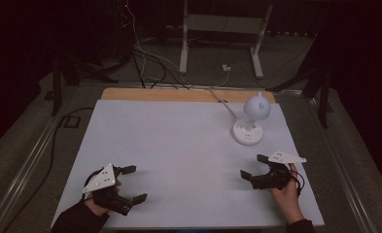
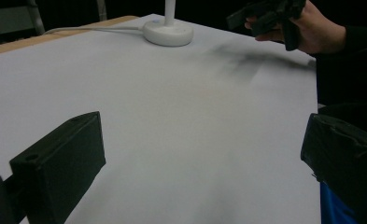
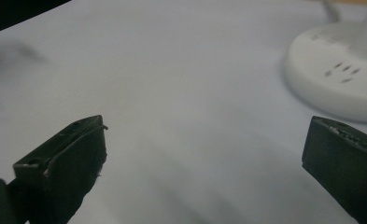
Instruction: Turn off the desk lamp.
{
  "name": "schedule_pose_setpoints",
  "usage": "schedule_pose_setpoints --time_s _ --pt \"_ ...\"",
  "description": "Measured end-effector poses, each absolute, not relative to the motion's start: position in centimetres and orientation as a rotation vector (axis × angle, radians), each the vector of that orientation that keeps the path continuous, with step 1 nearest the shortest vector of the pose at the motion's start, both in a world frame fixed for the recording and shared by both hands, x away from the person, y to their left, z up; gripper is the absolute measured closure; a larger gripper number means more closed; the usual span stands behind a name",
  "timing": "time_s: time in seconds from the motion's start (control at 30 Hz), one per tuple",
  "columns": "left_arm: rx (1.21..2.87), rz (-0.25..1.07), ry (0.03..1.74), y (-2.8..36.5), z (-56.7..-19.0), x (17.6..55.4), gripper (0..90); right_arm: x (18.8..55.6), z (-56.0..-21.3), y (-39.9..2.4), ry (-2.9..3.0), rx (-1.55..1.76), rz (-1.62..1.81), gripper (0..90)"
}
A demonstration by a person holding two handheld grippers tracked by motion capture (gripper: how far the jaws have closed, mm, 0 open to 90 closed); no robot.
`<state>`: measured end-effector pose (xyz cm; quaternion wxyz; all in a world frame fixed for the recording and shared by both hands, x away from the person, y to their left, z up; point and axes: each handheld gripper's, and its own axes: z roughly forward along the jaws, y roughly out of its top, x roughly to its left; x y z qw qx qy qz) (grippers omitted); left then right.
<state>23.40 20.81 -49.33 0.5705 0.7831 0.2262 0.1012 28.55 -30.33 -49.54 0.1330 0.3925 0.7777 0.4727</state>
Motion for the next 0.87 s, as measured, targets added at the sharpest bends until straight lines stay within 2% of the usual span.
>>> schedule_pose_setpoints --time_s 0.43,0.87 --pt "1.839 0.237 0.528 20.8 -49.3 23.4 0.4 26.6 -50.5 -30.3 2.397 1.069 1.348 0.0" --pt "1.844 0.236 0.53 20.7 -49.4 23.4 0.4 26.5 -50.7 -30.1 2.434 0.99 1.36 0.0"
